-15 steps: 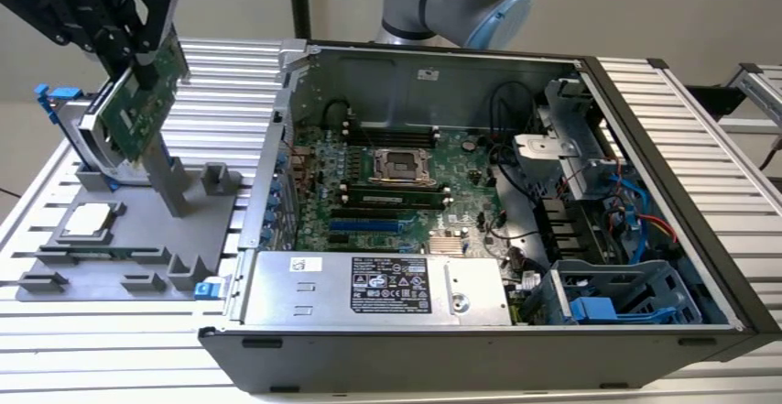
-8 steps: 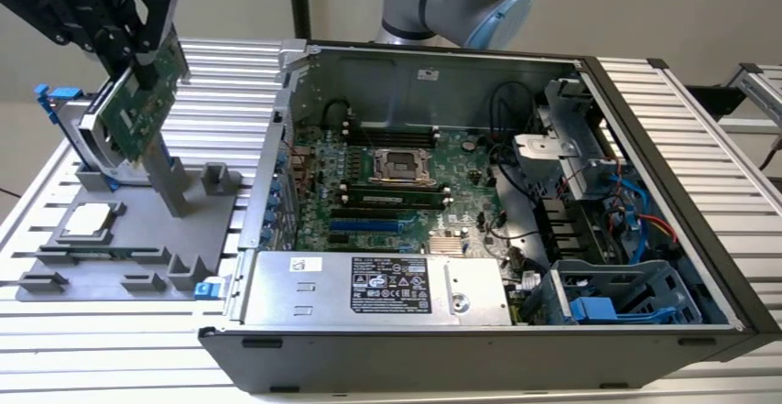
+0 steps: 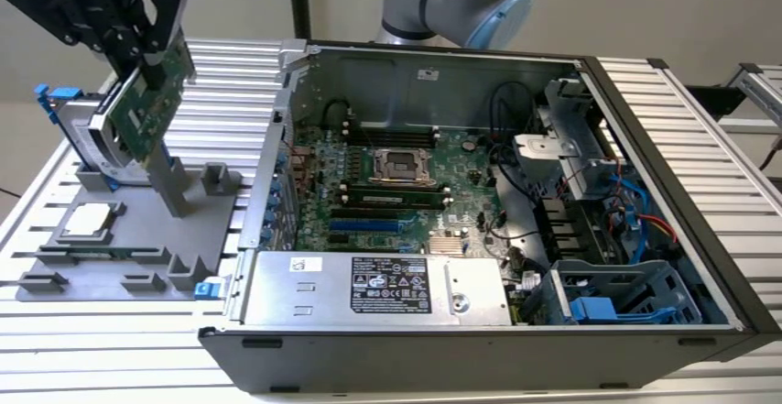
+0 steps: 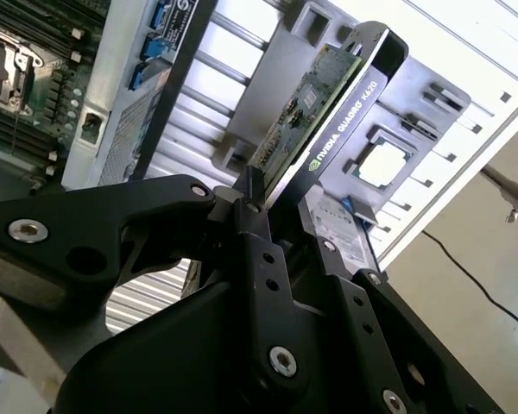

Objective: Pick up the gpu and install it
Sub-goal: 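Pick up the gpu and move the gpu toward the slot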

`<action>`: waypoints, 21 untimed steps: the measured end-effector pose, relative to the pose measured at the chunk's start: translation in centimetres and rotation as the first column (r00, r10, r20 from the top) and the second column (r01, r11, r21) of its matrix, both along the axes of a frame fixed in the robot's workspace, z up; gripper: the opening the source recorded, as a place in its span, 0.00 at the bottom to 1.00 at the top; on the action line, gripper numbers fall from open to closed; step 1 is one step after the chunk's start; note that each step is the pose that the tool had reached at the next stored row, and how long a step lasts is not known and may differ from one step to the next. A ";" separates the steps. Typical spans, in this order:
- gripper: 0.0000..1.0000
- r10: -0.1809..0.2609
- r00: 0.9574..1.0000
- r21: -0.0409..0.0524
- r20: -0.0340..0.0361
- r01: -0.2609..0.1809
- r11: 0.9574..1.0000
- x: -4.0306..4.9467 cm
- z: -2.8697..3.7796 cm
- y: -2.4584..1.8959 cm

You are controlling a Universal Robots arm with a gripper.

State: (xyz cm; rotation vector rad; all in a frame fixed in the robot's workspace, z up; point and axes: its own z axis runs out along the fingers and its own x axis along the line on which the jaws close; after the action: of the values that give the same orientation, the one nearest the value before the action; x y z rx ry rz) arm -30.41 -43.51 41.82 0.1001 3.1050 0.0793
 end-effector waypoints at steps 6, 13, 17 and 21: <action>0.00 0.000 1.000 0.000 0.000 0.000 1.000 0.76 0.00 0.00; 0.00 0.000 1.000 -0.005 -0.001 0.000 1.000 1.68 0.00 0.00; 0.00 0.000 1.000 -0.005 -0.001 0.000 1.000 2.28 0.00 0.00; 0.00 0.000 1.000 -0.005 -0.001 0.000 1.000 2.85 0.00 0.01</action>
State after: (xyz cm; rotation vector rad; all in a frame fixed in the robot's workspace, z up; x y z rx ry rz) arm -27.55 -43.49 41.82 0.0996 3.1063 0.0718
